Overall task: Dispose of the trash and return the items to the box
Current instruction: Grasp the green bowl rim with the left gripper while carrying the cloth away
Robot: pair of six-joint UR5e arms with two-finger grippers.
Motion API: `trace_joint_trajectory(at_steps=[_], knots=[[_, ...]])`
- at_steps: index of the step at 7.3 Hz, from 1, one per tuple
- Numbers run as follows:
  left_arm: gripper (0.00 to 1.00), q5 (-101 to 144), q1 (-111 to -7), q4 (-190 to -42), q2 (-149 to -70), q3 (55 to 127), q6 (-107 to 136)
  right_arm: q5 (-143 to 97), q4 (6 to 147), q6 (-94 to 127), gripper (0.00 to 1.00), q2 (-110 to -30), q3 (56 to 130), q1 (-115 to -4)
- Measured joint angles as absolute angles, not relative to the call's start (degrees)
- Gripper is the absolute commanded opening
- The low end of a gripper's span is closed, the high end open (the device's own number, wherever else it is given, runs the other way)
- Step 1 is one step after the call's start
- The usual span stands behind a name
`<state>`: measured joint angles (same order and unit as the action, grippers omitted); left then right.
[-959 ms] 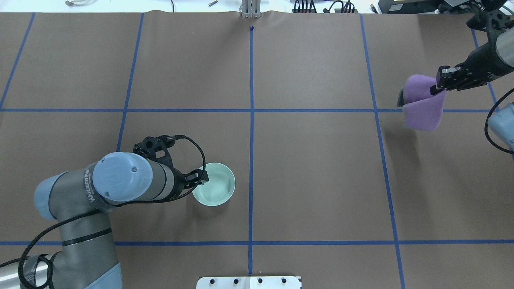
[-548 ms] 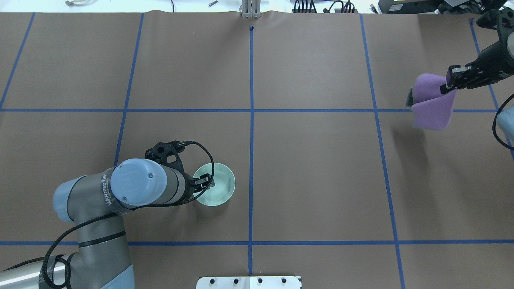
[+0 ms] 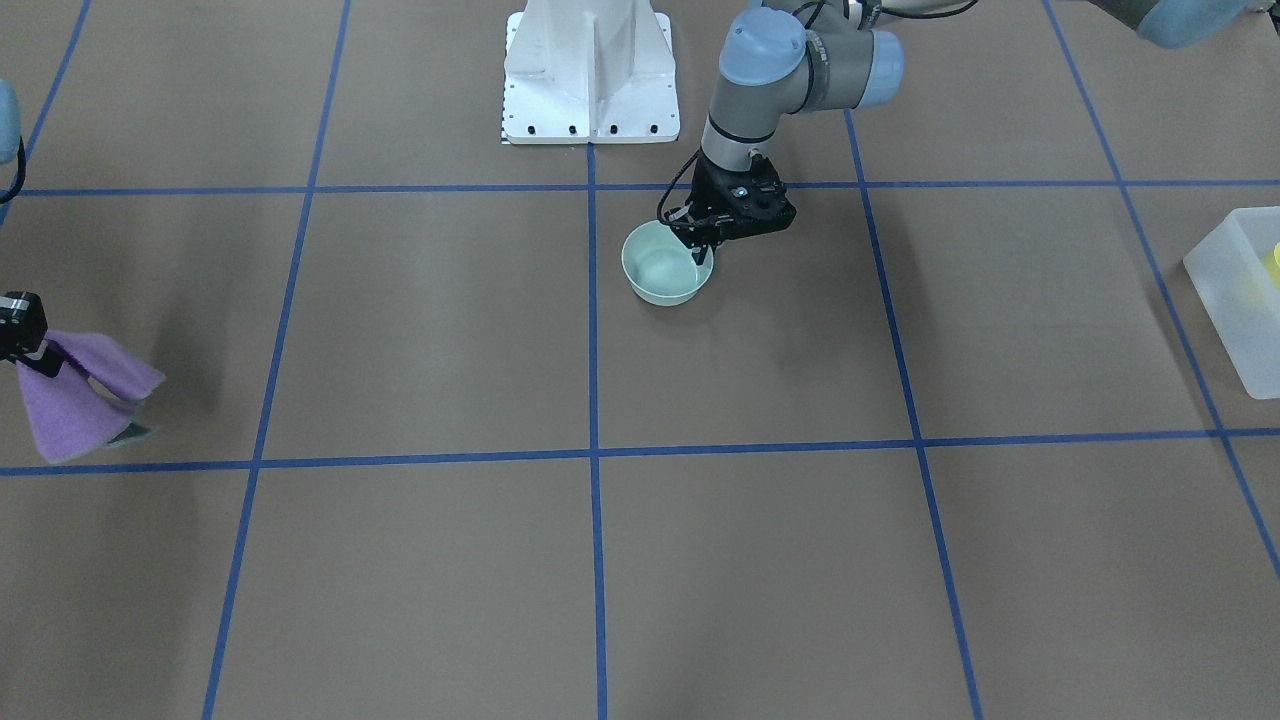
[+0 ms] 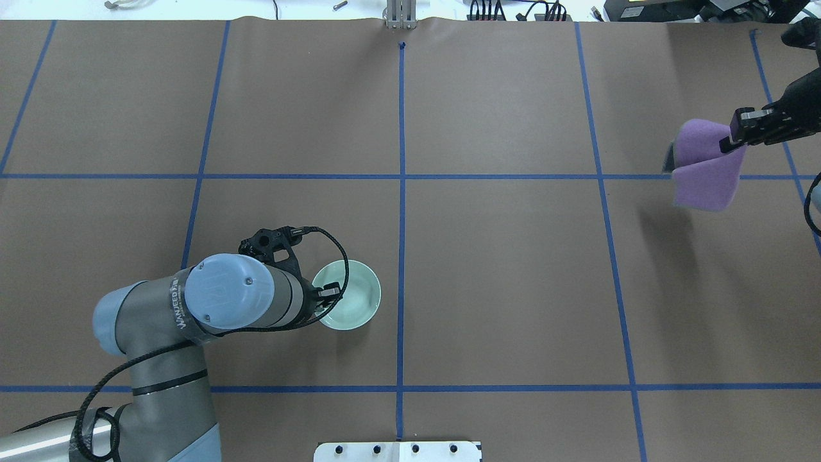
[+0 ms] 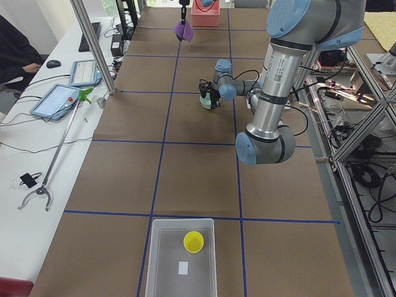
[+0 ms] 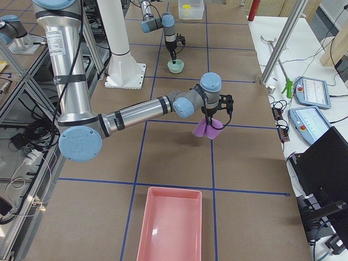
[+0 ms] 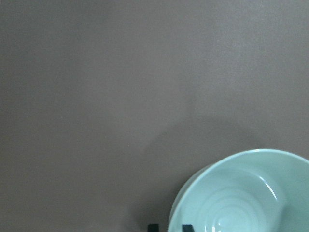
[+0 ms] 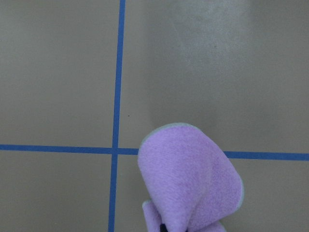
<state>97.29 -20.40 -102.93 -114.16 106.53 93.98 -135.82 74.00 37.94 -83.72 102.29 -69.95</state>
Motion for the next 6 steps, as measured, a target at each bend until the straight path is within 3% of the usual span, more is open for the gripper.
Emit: trace_joint_trajectory(at_steps=[3, 6], knots=[[0.0, 101.68, -24.28, -99.01, -113.58, 113.77, 93.78, -135.88, 74.0, 32.55, 0.0, -88.77, 104.61, -72.07], [0.0, 111.32, -37.92, -93.93, -111.5, 117.93, 84.18, -135.65, 77.19, 18.61, 0.0, -93.94, 105.03, -78.51]])
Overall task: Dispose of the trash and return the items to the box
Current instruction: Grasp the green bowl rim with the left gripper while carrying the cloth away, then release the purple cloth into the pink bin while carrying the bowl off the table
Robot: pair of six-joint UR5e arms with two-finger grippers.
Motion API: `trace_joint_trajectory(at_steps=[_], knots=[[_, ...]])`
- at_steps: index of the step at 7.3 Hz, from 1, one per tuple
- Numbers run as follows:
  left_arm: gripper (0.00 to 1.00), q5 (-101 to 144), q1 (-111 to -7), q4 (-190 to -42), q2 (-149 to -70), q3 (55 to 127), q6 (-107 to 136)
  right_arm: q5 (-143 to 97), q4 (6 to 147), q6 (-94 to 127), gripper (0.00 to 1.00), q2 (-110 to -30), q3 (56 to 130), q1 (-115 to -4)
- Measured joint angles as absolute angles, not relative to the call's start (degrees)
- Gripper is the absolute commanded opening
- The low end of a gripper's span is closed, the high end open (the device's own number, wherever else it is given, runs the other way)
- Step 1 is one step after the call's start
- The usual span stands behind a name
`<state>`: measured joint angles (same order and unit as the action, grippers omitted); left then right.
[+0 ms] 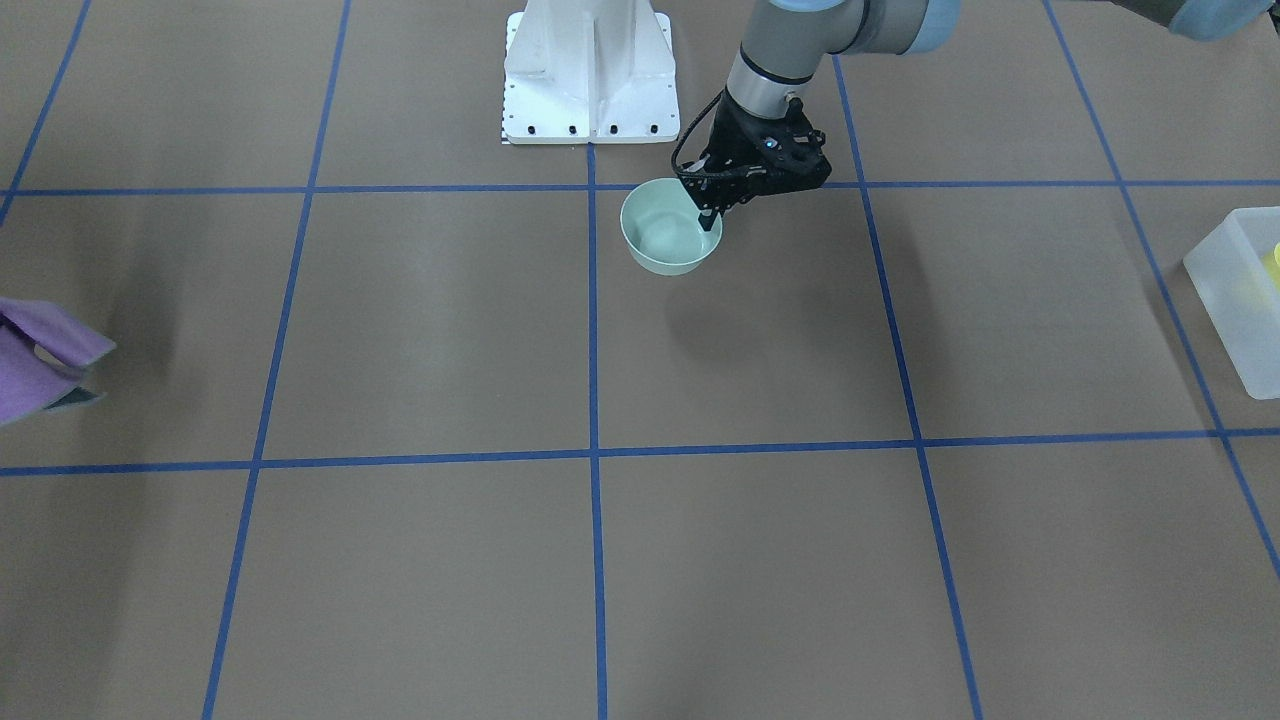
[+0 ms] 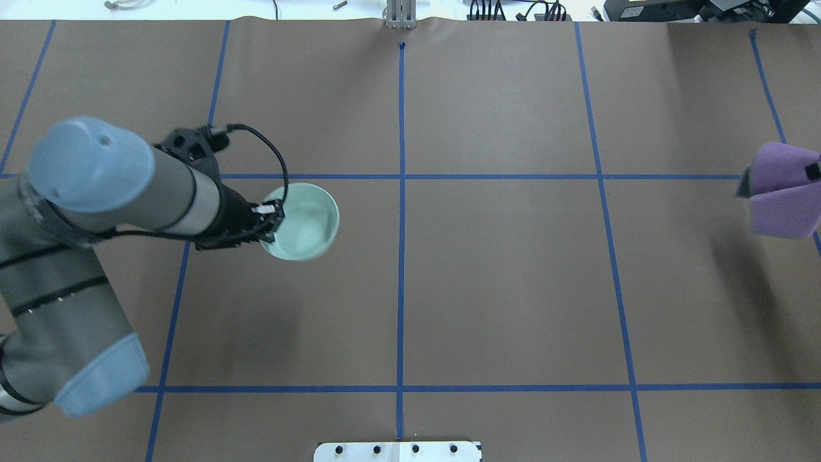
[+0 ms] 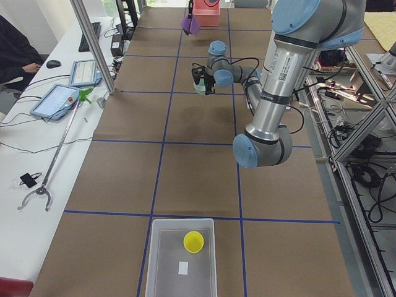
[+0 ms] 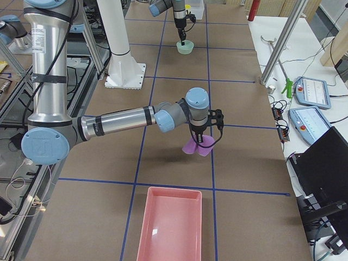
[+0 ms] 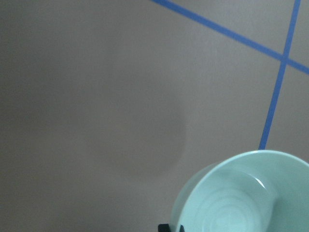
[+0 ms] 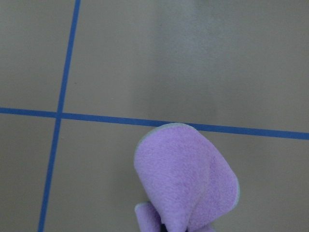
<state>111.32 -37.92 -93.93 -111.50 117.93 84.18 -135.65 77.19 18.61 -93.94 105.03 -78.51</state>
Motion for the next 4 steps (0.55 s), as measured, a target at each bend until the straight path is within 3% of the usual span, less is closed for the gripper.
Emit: trace_joint_trajectory(at_steps=[4], knots=[[0.0, 126.77, -64.7, -93.3, -102.41, 113.46, 52.03, -130.14, 95.4, -16.33, 0.0, -94.31, 101.15, -94.01]])
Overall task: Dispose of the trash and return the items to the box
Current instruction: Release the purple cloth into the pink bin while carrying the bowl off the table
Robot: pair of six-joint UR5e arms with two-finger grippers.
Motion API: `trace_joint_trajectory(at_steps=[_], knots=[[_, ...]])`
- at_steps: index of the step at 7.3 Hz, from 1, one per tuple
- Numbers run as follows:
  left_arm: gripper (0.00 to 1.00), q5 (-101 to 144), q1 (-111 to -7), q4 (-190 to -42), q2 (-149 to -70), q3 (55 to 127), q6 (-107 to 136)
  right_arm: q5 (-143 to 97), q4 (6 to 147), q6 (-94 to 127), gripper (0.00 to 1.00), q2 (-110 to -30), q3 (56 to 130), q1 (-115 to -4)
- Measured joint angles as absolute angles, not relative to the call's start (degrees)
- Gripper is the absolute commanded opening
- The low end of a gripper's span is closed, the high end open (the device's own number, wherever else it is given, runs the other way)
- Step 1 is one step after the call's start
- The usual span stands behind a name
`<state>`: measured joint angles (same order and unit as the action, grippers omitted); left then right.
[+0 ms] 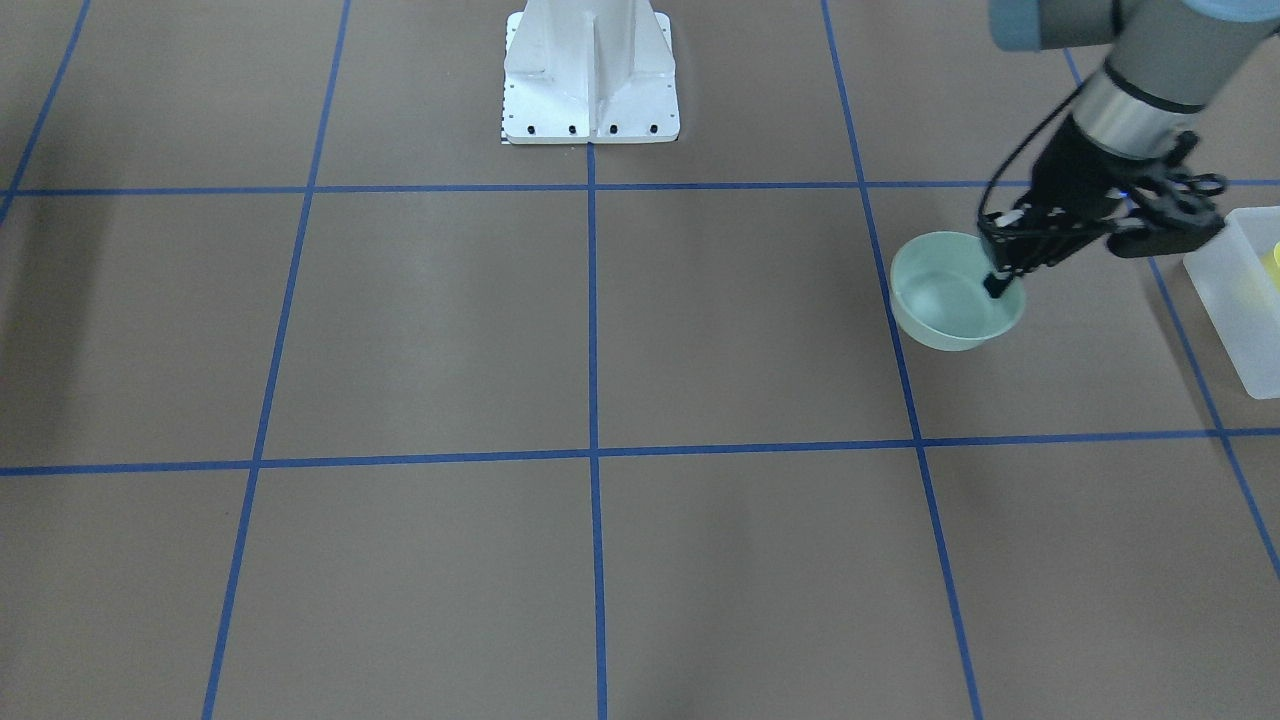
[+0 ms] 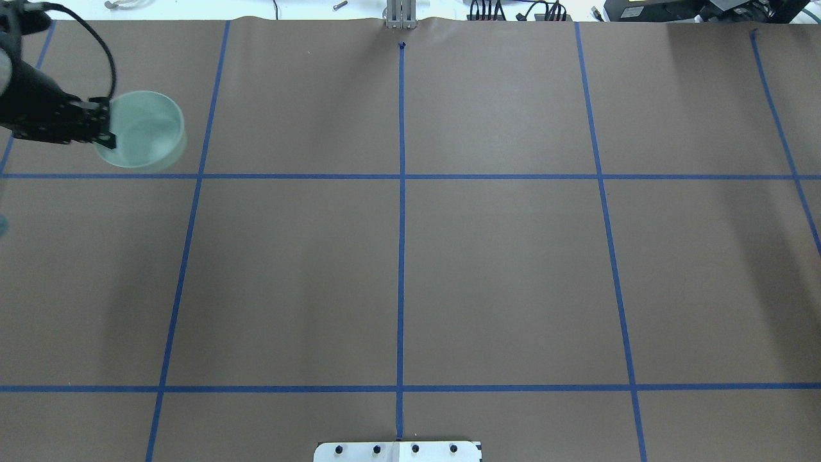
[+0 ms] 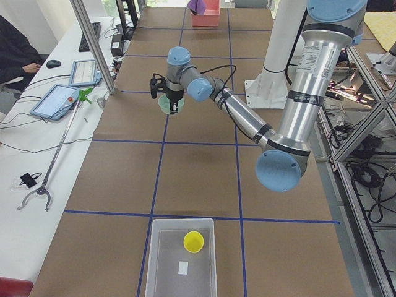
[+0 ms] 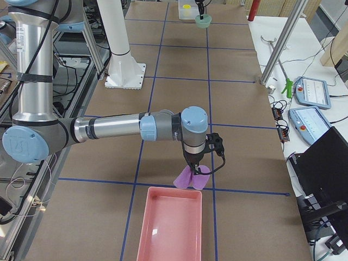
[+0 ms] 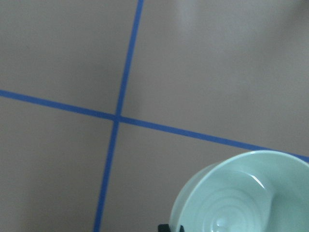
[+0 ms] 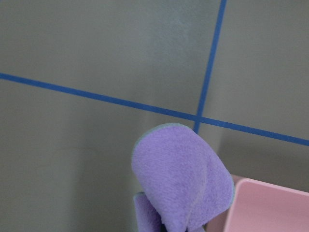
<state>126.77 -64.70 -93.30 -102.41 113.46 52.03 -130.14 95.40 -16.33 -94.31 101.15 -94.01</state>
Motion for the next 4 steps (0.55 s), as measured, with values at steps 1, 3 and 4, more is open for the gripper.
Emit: trace_joint_trajectory(at_steps=[1, 3, 4], knots=[[0.0, 130.53, -71.47, -93.37, -100.78, 109.76, 42.54, -129.52, 95.98, -21.12, 0.0, -94.38, 97.47, -97.1], [0.0, 135.93, -83.55, -93.5, -99.94, 99.17, 23.8, -128.64, 95.16, -28.05, 0.02, -94.19, 89.48, -100.54], [0.0, 136.87, -87.72, -93.61, -100.1, 94.65, 17.01, -127.64, 92.38, -29.29, 0.79, -94.22, 85.87, -101.07]])
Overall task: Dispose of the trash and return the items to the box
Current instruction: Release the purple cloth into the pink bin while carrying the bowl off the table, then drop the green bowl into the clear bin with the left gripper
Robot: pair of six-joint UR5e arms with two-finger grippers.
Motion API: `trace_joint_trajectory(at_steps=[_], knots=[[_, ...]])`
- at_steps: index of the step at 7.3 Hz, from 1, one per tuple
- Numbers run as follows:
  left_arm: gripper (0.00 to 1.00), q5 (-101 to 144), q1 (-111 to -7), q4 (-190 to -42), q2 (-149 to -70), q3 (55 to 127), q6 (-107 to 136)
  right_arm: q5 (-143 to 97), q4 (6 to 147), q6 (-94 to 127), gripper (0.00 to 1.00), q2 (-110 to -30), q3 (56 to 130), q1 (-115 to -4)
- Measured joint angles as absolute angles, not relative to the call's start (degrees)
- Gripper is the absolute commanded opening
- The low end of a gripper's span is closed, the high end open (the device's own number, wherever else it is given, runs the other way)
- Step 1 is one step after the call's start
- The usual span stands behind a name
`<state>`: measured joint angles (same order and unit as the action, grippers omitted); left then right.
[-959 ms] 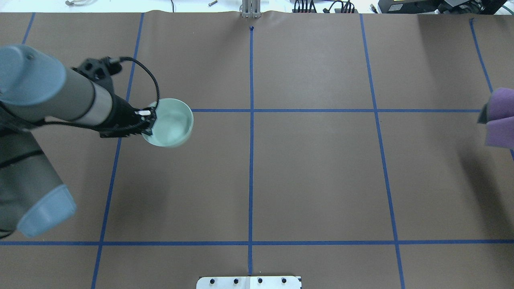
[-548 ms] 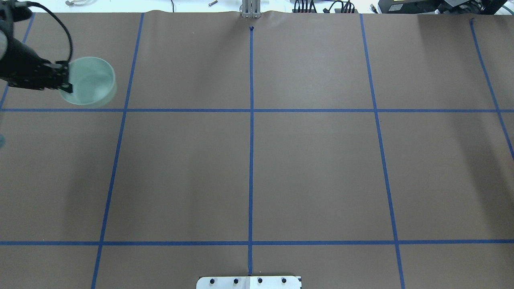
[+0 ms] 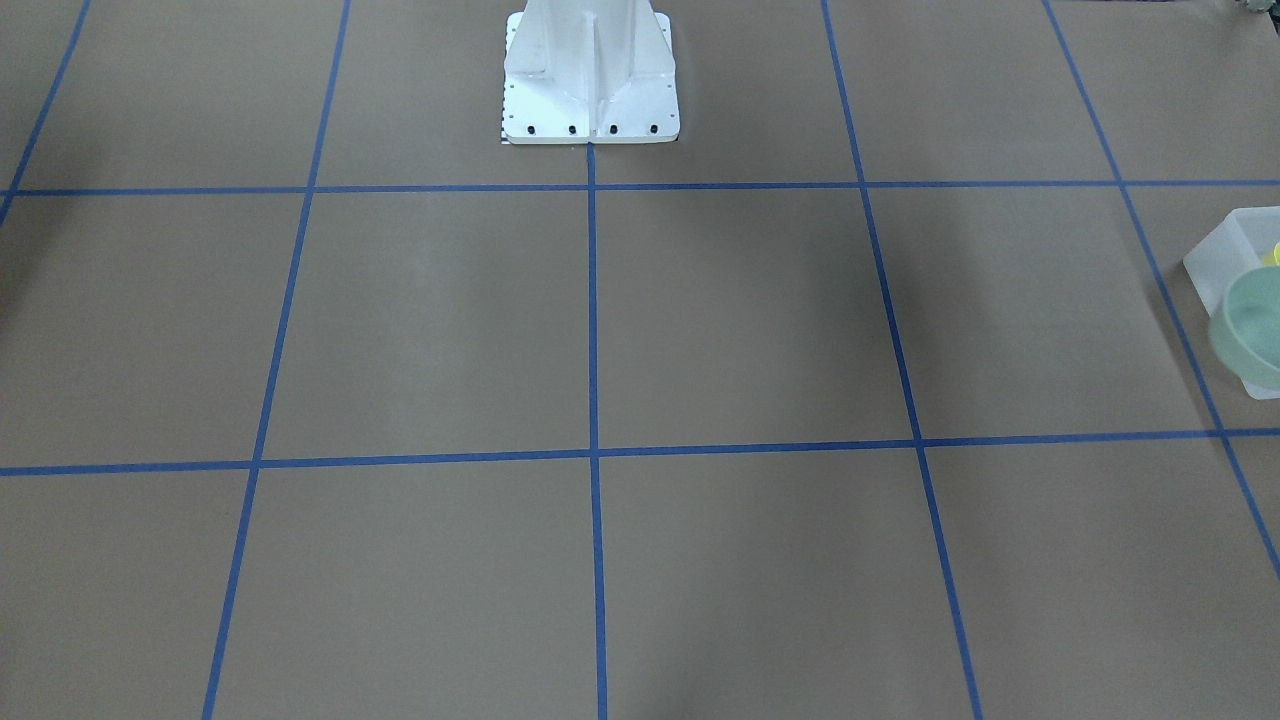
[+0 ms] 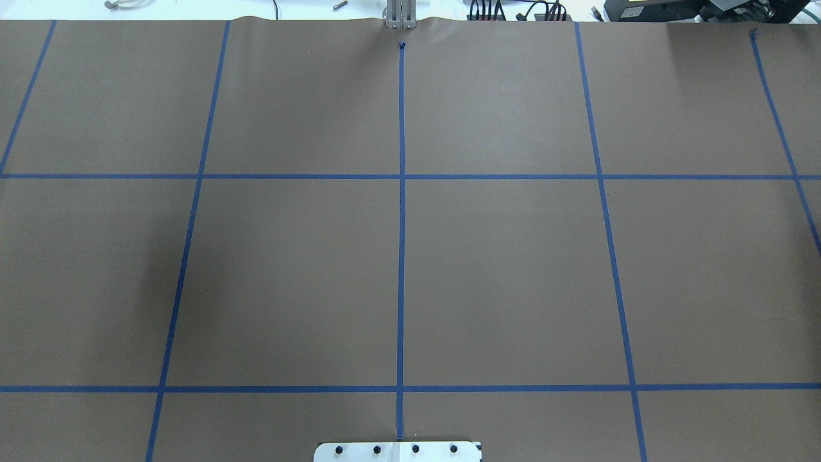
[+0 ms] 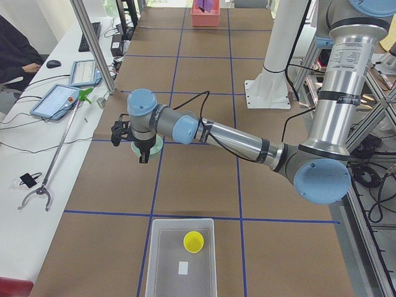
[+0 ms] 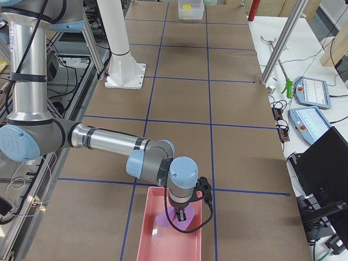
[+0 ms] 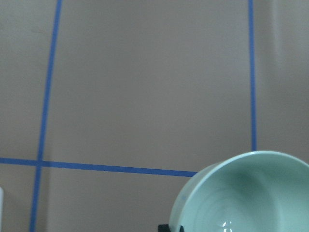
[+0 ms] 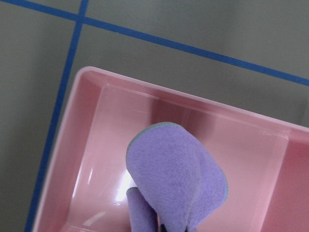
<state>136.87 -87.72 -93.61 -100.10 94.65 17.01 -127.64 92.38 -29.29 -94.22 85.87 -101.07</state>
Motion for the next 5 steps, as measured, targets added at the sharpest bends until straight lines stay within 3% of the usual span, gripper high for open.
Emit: trace_joint_trajectory(at_steps=[1, 3, 5], knots=[[0.0, 137.21, -90.77, -93.75, -100.21, 91.33, 12.26, -126.77, 88.76, -29.48, 1.0, -94.09, 82.34, -101.25], [0.0, 137.35, -96.31, -93.94, -100.88, 84.19, 2.7, -127.04, 84.75, -28.28, 1.0, -93.58, 78.69, -101.32], [0.0, 137.32, -100.97, -94.19, -101.81, 76.71, -5.81, -130.96, 83.6, -24.55, 1.0, -93.66, 80.91, -101.33]])
